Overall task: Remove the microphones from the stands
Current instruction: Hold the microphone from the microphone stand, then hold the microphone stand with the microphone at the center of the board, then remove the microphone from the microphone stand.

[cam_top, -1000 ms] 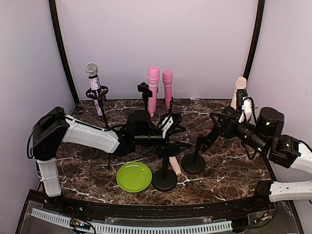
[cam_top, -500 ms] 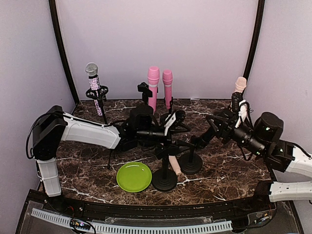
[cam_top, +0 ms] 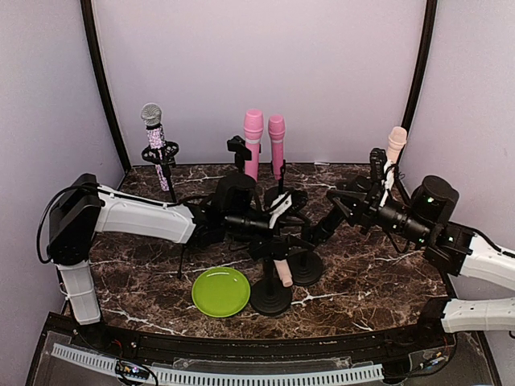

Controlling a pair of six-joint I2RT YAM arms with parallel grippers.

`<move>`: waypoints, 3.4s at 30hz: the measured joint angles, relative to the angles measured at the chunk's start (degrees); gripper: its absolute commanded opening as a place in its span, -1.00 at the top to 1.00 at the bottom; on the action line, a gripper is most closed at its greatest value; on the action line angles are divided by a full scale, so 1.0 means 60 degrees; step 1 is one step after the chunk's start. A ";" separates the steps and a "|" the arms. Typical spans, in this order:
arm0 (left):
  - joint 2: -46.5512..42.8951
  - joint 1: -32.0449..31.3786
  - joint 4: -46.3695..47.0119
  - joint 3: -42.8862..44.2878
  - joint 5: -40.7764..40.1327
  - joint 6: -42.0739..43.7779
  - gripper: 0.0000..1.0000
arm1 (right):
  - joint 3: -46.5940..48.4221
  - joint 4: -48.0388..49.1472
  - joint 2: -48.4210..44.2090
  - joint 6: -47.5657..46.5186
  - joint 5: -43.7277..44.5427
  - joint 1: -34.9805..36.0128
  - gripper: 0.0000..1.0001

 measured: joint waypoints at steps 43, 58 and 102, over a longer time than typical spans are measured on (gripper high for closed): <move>0.0178 0.0051 -0.0415 0.0390 -0.0561 0.0521 1.00 | 0.0415 -0.0590 0.0412 0.1861 0.1060 -0.0583 0.68; 0.0339 -0.0087 -0.0153 0.0463 -0.0809 0.0375 1.00 | 0.1075 -0.2113 0.0412 0.2790 0.2528 -0.0452 0.66; 0.0488 -0.0200 0.0208 0.0463 -0.0637 0.0393 1.00 | 0.1676 -0.3304 0.0098 0.1537 0.1588 -0.0474 0.68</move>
